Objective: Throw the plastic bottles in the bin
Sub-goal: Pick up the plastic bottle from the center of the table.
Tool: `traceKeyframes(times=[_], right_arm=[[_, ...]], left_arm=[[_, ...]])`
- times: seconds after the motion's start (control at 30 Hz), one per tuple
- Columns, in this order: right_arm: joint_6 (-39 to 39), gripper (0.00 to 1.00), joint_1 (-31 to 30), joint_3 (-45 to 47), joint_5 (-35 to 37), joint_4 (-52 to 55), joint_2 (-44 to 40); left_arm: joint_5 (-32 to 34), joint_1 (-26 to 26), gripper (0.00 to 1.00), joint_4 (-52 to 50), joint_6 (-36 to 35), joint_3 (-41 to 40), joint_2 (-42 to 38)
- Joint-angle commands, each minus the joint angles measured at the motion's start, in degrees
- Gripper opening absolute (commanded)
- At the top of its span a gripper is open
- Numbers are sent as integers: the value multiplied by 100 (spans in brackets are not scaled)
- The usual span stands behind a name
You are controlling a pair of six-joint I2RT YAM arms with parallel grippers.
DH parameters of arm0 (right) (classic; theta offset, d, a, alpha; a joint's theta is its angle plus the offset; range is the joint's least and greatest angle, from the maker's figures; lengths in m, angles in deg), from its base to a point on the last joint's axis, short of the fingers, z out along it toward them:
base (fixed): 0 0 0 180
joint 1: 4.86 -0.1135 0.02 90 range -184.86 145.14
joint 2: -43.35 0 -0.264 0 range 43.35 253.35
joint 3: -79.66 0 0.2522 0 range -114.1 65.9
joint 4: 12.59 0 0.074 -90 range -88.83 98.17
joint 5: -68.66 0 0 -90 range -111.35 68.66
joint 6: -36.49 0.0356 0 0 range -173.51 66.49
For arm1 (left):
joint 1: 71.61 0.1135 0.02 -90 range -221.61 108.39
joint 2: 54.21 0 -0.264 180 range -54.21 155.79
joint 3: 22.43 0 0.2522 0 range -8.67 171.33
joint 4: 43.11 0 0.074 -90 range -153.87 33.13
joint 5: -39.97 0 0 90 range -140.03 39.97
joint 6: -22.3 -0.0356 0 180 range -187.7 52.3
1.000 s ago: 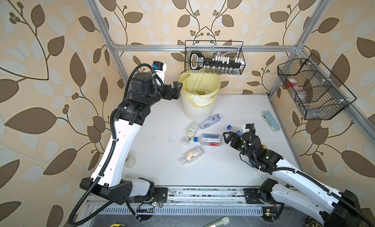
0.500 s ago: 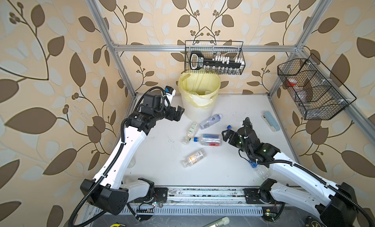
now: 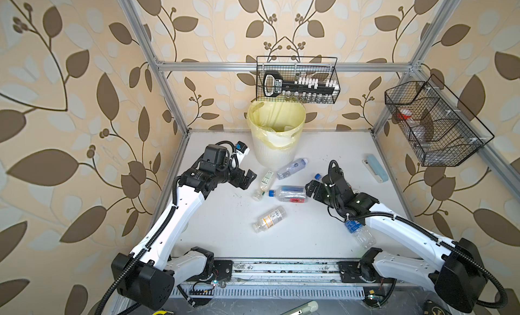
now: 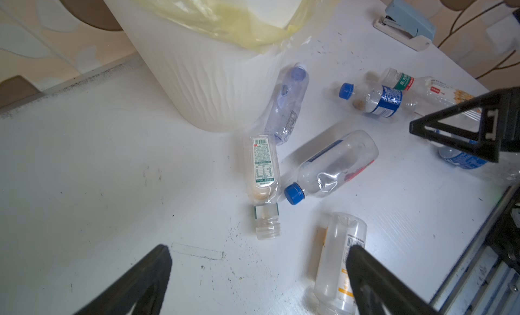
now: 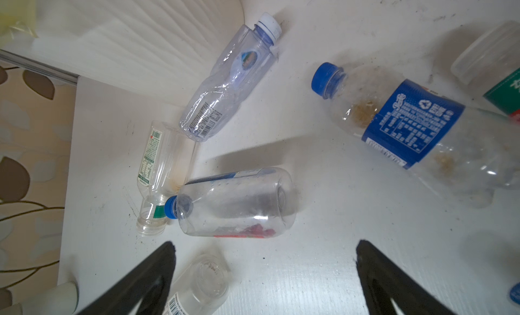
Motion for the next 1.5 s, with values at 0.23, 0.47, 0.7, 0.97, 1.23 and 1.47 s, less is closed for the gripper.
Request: traceKeyframes(times=[0.23, 0.47, 0.7, 0.97, 1.23, 1.47], right_arm=[[777, 100, 226, 9, -191, 110, -6], [1871, 100, 164, 443, 277, -220, -435], [2707, 100, 94, 385, 560, 331, -462], [3649, 100, -261, 111, 1058, 843, -128], [4498, 100, -493, -931, 1098, 2318, 800], [5362, 100, -810, -1062, 806, 2198, 1141]], left_arm=[[-92, 39, 99, 293, -138, -764, -497], [22, 39, 99, 524, -235, -1206, -508], [142, 48, 99, 512, -244, -1244, -264], [10, 218, 99, 485, -206, -1312, -294], [-126, 461, 99, 476, -199, -1331, -219], [-341, 706, 99, 458, -177, -1341, -211]])
